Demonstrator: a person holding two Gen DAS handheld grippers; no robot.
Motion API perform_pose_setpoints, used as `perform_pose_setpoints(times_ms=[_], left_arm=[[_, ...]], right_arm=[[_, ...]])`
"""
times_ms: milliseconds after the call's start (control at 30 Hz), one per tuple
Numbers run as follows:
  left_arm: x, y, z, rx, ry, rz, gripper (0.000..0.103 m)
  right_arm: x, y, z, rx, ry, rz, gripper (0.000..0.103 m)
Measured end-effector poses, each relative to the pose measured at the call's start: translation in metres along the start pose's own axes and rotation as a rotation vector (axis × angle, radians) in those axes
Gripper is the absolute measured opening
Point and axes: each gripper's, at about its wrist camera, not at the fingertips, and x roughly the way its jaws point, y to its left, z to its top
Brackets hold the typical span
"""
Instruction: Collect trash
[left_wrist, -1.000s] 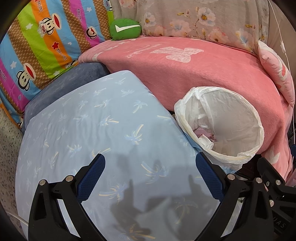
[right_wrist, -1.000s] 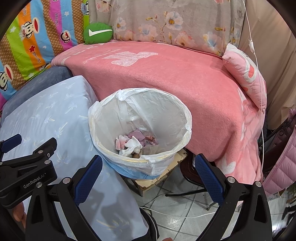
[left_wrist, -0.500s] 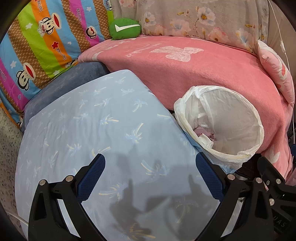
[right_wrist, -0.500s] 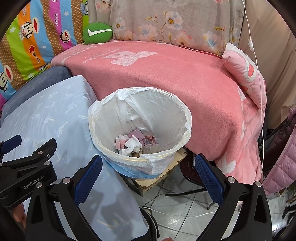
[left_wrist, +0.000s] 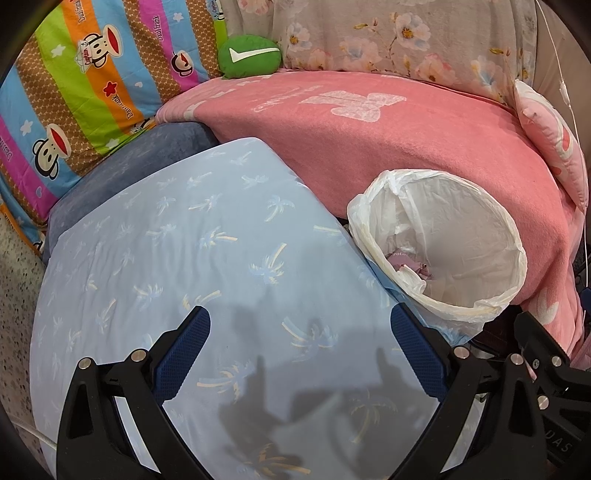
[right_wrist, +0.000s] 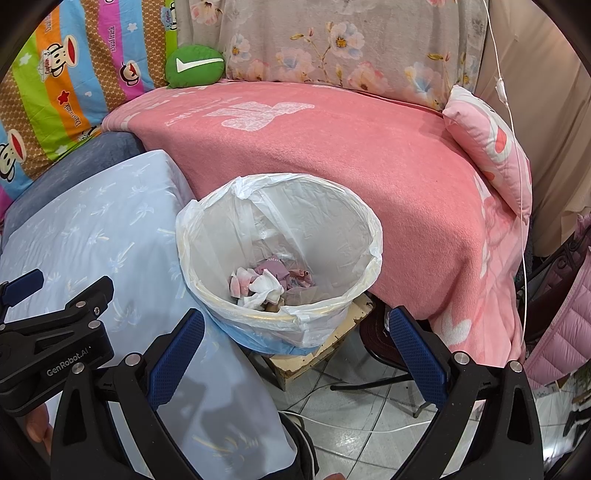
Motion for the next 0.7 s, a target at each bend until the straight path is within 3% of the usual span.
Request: perform_pose_setpoints(times_ms=[700], left_arm=[[-0.0035,0.0034,-0.0008,0.002,-0.005,-0.007,0.094]], right_arm=[[-0.0081,0.0053,-0.0005,0.006,-0.009,-0.003,0.098]])
